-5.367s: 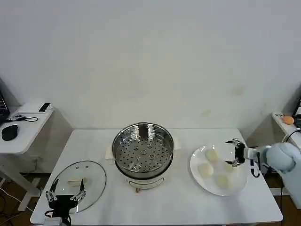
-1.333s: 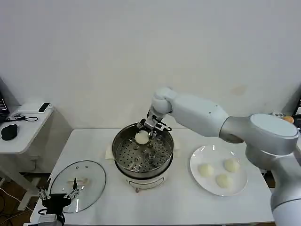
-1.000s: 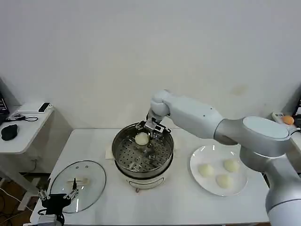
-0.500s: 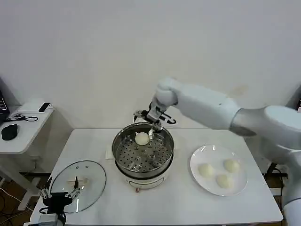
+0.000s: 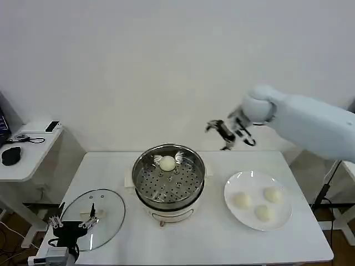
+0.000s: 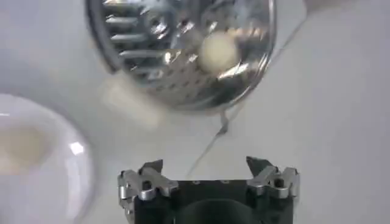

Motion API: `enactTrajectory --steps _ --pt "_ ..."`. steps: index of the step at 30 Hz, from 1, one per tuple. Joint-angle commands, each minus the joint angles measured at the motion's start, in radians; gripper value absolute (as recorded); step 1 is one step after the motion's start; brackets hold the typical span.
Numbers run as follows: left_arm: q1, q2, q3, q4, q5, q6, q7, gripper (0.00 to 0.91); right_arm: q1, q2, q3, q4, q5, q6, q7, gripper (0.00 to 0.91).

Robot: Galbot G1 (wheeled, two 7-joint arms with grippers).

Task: Take steamed baozi put them in steamer then cover it.

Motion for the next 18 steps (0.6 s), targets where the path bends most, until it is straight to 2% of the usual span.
enactTrajectory --steps 1,4,7,10,18 --pt "-0.016 0.051 -0.028 -0.004 -0.030 0.018 0.005 0.907 -0.119 -0.345 -0.040 0.213 0.036 -0.151 0.006 0.907" --pt "-0.018 0.062 -0.036 0.000 -0.036 0.020 0.007 0.907 -0.167 -0.358 -0.032 0.216 0.031 -0.158 0.011 0.907" --pt "-0.015 0.061 -0.039 0.006 -0.034 0.020 0.007 0.907 -0.328 -0.361 0.082 0.201 0.023 -0.193 0.031 0.907" --pt "-0.013 0.060 -0.041 0.010 -0.032 0.020 0.008 0.907 -0.424 -0.345 0.144 0.179 0.015 -0.219 0.042 0.907" --pt "-0.012 0.051 -0.045 0.028 -0.025 0.019 0.007 0.907 -0.519 -0.270 0.181 0.095 0.004 -0.239 0.042 0.907"
